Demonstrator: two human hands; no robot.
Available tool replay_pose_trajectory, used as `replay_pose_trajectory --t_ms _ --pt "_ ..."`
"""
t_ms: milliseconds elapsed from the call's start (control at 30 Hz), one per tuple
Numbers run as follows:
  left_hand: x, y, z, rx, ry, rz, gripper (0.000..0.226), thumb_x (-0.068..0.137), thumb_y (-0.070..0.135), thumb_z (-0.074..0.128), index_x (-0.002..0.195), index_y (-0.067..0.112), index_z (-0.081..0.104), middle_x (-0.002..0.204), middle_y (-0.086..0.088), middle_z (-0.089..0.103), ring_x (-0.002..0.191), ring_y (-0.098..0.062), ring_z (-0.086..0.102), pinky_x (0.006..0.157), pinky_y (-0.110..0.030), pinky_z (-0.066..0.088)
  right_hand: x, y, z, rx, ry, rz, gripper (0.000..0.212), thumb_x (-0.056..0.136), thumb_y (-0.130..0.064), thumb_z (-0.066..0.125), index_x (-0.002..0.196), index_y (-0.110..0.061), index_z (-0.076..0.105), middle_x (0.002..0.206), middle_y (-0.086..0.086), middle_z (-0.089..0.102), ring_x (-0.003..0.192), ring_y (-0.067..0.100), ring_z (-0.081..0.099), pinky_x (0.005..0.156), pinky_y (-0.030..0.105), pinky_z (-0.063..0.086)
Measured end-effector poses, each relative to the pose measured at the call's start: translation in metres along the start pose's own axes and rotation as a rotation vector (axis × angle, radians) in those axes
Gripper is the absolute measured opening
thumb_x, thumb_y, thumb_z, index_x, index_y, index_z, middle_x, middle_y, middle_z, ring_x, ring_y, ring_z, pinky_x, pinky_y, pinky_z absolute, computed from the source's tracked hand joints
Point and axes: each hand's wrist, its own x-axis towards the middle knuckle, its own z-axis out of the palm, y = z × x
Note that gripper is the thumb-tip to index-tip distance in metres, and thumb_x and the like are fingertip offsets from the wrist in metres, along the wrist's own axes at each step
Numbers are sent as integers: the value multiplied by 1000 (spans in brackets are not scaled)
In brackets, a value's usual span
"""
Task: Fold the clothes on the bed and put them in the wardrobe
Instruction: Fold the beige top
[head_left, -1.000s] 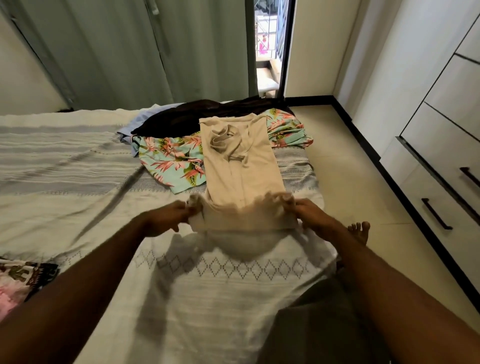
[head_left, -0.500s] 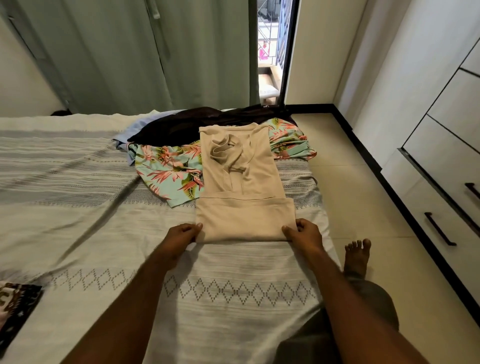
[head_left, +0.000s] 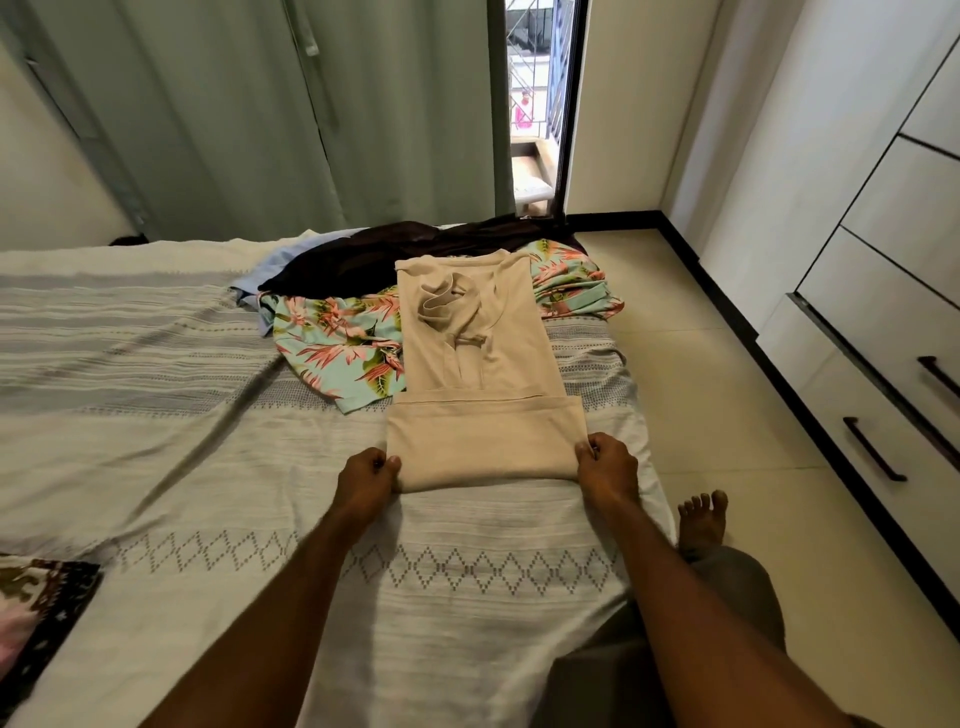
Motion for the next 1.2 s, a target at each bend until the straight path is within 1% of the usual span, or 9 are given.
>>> replay_pose_trajectory --t_ms 267,433,533,600,633,733,933,1100,1200 --pt "-18 -4 -5 273 -45 37 19 97 32 64 82 20 63 85 -3 65 93 -29 63 90 -44 51 -11 8 -31 -159 -75 27 15 88 -19 66 82 -8 74 80 11 67 76 26 59 70 31 46" --pt "-30 -4 -13 291 -104 103 17 90 28 74 84 14 66 83 -5 68 85 -24 66 71 -31 48 -18 15 -51 -160 -110 -22 4 80 -19 73 83 -19 71 88 7 69 83 22 62 76 31 52" --pt "-39 -7 -17 278 -10 249 26 79 28 81 88 21 57 78 1 66 76 -19 63 66 -33 48 -20 26 -56 -82 -121 -216 32 78 -23 82 105 -21 65 104 4 66 90 18 63 79 33 56" --pt "-44 -11 -19 367 70 473 29 74 37 79 86 24 57 80 7 61 77 -19 57 66 -35 45 -22 33 -62 -51 -223 -376 55 75 -28 87 122 -21 60 120 0 58 103 16 61 80 23 52" --pt "-47 -13 -18 446 76 585 30 73 42 80 88 25 60 86 7 61 83 -20 56 69 -36 43 -22 38 -64 -109 -285 -437 64 73 -33 89 128 -24 57 130 -2 54 113 16 58 85 23 49" --pt "-48 -18 -14 716 -83 725 48 74 52 82 112 26 69 124 5 61 115 -21 53 87 -39 39 -16 45 -68 -512 -419 -583 83 74 -61 77 146 -40 42 163 -7 28 145 17 32 110 48 35" --pt "-42 -27 -14 726 -155 612 51 88 51 70 135 36 59 151 14 46 138 -11 39 96 -35 32 -19 39 -61 -822 -453 -635 65 97 -63 44 154 -54 14 169 -11 -1 155 14 7 118 56 21" --pt "-41 -18 -14 773 -121 703 33 96 38 59 128 33 67 142 14 57 134 -14 46 87 -35 28 -19 34 -61 -705 -361 -693 47 101 -46 41 147 -53 39 167 -14 13 154 7 4 116 51 19" --pt "-35 -11 -24 501 -116 643 40 87 48 57 120 31 72 132 19 61 127 -13 51 94 -41 37 -11 25 -64 -445 -320 -776 38 93 -30 54 128 -36 67 157 -8 40 149 4 17 115 50 30"
